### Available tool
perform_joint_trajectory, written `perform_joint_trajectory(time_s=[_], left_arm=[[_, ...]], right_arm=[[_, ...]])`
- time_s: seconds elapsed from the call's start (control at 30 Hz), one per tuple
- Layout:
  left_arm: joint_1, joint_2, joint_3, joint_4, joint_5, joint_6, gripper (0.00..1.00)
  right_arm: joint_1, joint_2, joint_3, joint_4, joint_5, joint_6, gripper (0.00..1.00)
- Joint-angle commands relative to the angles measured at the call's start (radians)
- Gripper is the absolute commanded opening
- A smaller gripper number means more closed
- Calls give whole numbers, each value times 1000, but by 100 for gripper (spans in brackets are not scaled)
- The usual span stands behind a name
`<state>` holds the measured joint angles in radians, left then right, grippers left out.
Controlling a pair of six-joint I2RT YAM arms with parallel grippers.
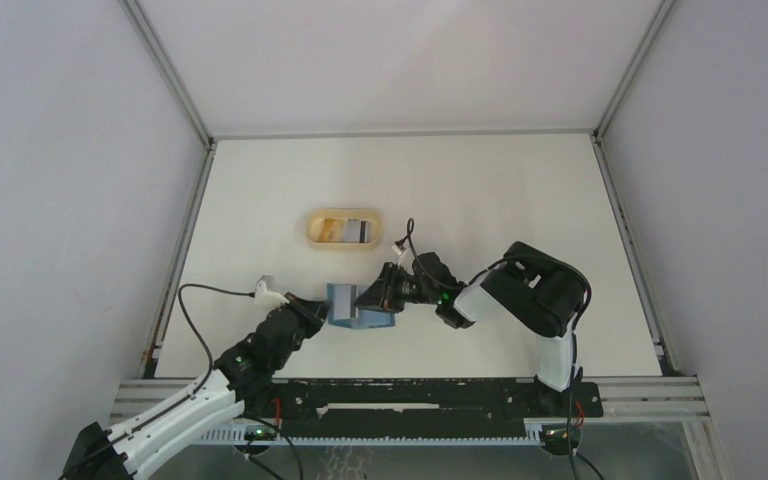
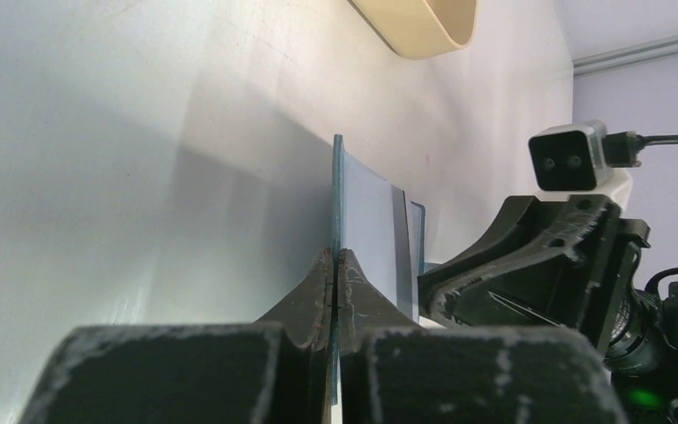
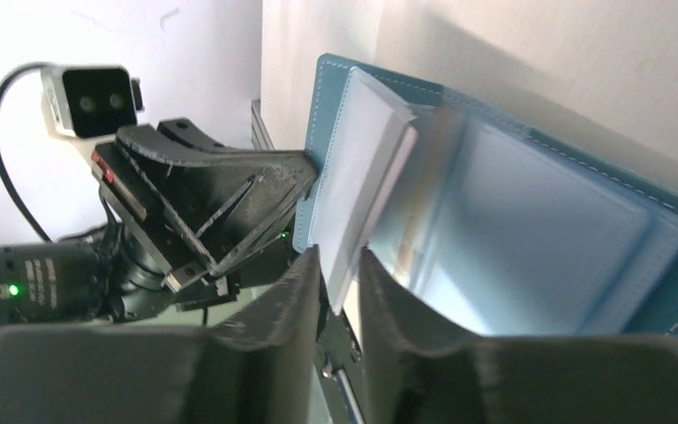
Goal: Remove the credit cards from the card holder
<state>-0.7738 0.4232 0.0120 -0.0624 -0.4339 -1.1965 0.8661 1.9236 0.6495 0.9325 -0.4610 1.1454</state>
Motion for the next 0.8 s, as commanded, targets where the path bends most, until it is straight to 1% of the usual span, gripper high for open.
perform_joint_trajectory(time_s=[0.0, 0.13, 0.53, 0.77], left_arm=[[-1, -24, -156, -84, 14, 7, 0], [-1, -45, -156, -103, 12, 7, 0], [-1, -49, -157, -108, 11, 6, 0], [-1, -50, -156, -108, 12, 6, 0]], right_arm=[[7, 8, 6, 84, 10, 16, 24], [5, 10, 6, 83, 1, 16, 19], [-29, -40, -49, 34, -8, -37, 19], [-40, -46, -70, 34, -13, -45, 18]])
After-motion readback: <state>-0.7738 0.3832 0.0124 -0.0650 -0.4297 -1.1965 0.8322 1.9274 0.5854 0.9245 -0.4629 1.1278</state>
